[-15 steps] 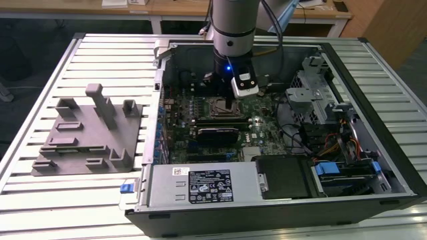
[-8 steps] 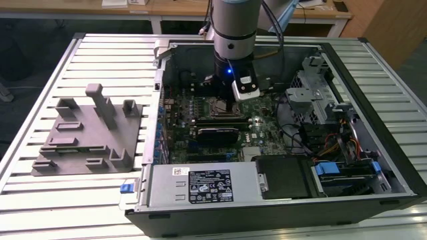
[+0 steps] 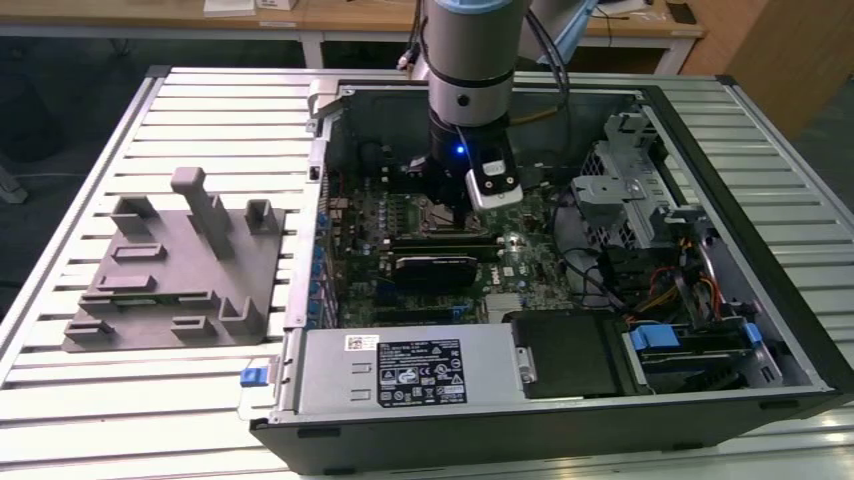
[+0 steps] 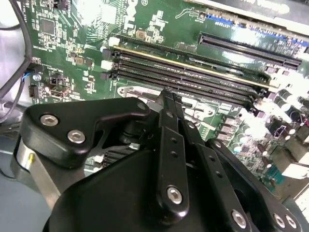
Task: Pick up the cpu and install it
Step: 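Install the second cpu locking lever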
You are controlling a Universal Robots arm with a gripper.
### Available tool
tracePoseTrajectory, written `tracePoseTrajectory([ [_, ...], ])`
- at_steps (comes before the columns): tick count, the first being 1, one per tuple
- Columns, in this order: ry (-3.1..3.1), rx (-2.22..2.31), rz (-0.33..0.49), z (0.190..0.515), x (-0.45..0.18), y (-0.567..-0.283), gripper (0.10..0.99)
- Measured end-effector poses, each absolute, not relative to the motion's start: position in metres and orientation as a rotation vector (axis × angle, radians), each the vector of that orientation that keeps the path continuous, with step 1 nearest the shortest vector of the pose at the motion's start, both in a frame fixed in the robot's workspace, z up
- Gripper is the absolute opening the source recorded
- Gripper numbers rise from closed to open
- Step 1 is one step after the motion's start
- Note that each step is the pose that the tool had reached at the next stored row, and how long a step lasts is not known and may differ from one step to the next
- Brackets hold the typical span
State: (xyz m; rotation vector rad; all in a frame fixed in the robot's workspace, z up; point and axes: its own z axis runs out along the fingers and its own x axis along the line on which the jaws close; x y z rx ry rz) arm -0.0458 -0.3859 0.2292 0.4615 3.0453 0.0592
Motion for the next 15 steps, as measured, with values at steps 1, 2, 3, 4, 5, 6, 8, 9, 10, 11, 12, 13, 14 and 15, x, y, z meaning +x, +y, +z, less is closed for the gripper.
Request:
tracePoseTrajectory([
  [1, 3.047, 0.449, 0.06, 0.229, -0.046, -0.386, 0.106],
  [2, 3.049, 0.437, 0.06, 0.228, -0.047, -0.387, 0.106],
  [3, 3.05, 0.429, 0.06, 0.228, -0.048, -0.387, 0.106],
  [4, 3.052, 0.422, 0.06, 0.227, -0.05, -0.387, 0.106],
  [5, 3.052, 0.417, 0.061, 0.227, -0.052, -0.387, 0.106],
  [6, 3.053, 0.41, 0.061, 0.226, -0.053, -0.387, 0.106],
  [8, 3.056, 0.392, 0.062, 0.225, -0.055, -0.387, 0.106],
  [9, 3.058, 0.379, 0.062, 0.225, -0.056, -0.387, 0.106],
  [10, 3.059, 0.368, 0.063, 0.224, -0.056, -0.387, 0.106],
  [11, 3.06, 0.362, 0.063, 0.224, -0.056, -0.387, 0.106],
  [12, 3.06, 0.361, 0.063, 0.224, -0.056, -0.387, 0.106],
  [13, 3.061, 0.36, 0.063, 0.224, -0.056, -0.387, 0.106],
  [14, 3.061, 0.359, 0.063, 0.224, -0.056, -0.387, 0.106],
  [15, 3.061, 0.359, 0.064, 0.224, -0.057, -0.387, 0.106],
])
